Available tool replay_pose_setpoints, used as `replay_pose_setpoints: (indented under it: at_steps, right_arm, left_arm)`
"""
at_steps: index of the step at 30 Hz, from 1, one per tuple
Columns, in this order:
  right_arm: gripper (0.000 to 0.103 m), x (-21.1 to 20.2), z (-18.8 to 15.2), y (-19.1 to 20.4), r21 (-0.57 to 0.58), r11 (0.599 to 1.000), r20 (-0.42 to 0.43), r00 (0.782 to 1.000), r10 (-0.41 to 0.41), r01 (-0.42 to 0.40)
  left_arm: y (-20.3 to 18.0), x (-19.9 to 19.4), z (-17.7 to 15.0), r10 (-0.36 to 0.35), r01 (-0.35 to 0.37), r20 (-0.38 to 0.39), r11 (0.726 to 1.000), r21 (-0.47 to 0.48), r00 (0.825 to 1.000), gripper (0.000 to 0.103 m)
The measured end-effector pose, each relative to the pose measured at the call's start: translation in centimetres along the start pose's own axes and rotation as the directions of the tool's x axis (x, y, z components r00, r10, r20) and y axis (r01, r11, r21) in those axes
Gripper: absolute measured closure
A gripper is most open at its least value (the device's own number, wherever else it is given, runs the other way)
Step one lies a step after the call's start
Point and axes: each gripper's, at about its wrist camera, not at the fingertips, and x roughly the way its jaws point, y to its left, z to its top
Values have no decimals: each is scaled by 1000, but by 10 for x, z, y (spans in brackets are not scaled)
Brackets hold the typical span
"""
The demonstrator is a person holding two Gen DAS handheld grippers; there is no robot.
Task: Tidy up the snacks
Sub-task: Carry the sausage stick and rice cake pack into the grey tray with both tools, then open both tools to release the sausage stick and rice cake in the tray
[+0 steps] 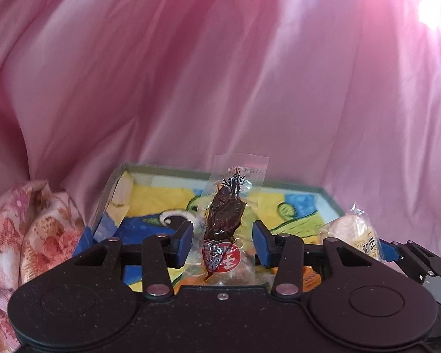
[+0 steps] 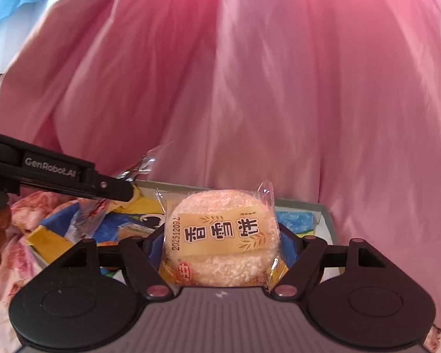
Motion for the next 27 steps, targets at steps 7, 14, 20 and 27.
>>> replay_pose_setpoints:
  at_steps: [7, 14, 20, 27]
  right_arm:
    - [26, 21, -18, -4, 25, 1000, -45, 999, 12, -11]
    - [20, 31, -26, -7, 39, 999, -63, 998, 6, -3]
    - [7, 16, -23, -4, 53, 999, -33, 999, -3, 5]
    - [0, -22, -9, 1, 32, 999, 43, 999, -13, 11]
  left_arm:
    - [3, 16, -15, 12, -12, -33, 1000, 11, 999, 55]
    - [5, 20, -21, 31, -30, -59, 1000, 5, 998, 50]
    - [-1, 4, -19, 37, -37, -15, 999, 3, 999, 27]
    - [-14, -32, -12, 42, -43, 79, 999, 4, 996, 12]
